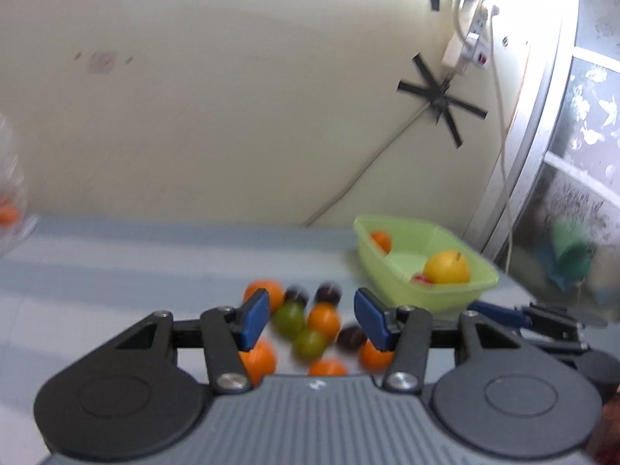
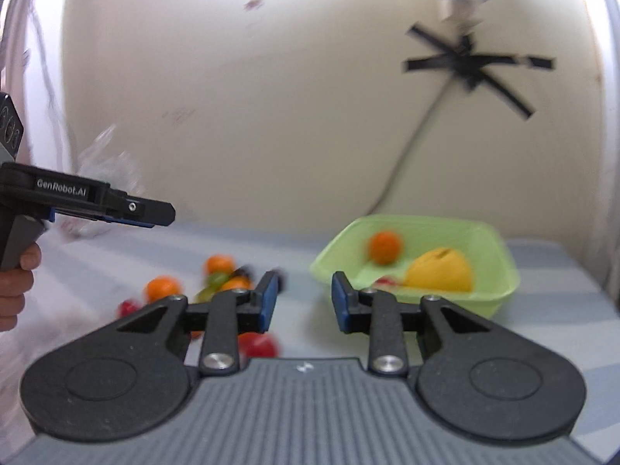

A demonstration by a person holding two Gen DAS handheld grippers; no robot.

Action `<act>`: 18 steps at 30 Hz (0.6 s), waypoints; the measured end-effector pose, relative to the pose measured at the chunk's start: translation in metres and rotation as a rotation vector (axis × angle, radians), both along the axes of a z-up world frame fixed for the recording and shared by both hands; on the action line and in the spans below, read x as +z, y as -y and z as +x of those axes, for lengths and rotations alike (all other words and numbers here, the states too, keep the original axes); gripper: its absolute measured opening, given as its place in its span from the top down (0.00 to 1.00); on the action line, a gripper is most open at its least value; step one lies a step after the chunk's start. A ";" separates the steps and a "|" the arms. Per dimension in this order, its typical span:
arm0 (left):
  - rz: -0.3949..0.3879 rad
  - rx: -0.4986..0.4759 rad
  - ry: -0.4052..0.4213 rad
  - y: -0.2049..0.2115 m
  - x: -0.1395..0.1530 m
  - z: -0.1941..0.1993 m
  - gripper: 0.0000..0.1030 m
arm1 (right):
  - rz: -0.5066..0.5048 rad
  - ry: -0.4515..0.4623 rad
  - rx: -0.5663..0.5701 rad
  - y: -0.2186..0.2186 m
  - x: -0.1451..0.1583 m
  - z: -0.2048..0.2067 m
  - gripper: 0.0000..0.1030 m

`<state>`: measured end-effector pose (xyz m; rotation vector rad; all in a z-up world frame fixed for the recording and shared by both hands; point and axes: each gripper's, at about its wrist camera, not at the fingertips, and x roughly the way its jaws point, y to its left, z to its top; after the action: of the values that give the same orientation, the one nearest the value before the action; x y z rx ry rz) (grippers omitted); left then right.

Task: Organize fruits
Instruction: 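Carry the mandarin and red tomato over the basket and open both tools, then grasp an orange cherry tomato with the left tool while the right tool grasps a red one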

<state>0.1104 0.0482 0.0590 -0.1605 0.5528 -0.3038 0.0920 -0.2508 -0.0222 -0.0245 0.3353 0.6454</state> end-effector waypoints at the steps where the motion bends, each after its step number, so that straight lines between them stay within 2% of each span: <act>1: 0.006 0.001 -0.005 0.001 -0.003 -0.004 0.53 | -0.017 -0.008 0.022 -0.006 -0.002 -0.003 0.68; 7: 0.051 -0.048 -0.037 0.019 -0.023 -0.004 0.53 | -0.142 -0.011 0.095 -0.039 -0.004 -0.002 0.67; 10: 0.095 -0.068 -0.046 0.029 -0.032 0.001 0.53 | -0.178 -0.050 0.107 -0.048 -0.007 0.011 0.67; 13: 0.117 -0.078 -0.058 0.034 -0.039 0.002 0.53 | -0.187 -0.098 0.097 -0.049 -0.011 0.018 0.67; 18: 0.135 -0.091 -0.040 0.042 -0.040 0.002 0.53 | -0.119 -0.164 0.105 -0.030 -0.007 0.018 0.66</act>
<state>0.1123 0.0065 0.0191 -0.0107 0.6197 -0.3512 0.1105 -0.2208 -0.0294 -0.1042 0.5337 0.7321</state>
